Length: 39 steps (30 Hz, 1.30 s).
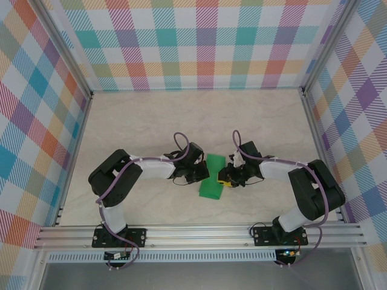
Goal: Fold a paper plane with a square sheet of paper (pick it up from the middle)
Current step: Fold the square sheet of paper in half at the center of the table.
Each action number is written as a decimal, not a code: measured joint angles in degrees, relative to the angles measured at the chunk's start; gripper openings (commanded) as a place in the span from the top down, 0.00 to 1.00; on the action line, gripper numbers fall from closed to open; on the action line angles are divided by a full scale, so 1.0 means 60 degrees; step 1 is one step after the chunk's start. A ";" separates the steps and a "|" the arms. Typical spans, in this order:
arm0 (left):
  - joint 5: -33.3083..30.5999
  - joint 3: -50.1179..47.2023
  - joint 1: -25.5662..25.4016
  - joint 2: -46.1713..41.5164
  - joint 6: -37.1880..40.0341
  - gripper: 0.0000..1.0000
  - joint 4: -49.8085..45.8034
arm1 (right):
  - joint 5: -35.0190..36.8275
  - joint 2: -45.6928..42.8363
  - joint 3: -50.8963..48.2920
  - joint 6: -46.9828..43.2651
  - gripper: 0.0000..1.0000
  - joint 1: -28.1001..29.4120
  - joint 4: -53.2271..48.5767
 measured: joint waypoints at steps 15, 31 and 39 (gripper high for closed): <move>-0.0011 0.0000 -0.0007 0.0000 0.0000 1.00 0.0000 | -0.0412 0.0222 -0.0692 -0.0408 0.73 0.0000 0.0838; -0.0004 -0.0004 -0.0011 0.0000 0.0000 1.00 0.0004 | -0.0149 -0.0914 -0.0991 -0.0466 0.72 0.0579 0.0619; -0.0004 -0.0011 -0.0011 0.0000 0.0000 1.00 0.0029 | -0.0033 -0.0415 -0.1147 -0.0514 0.73 0.0641 0.0710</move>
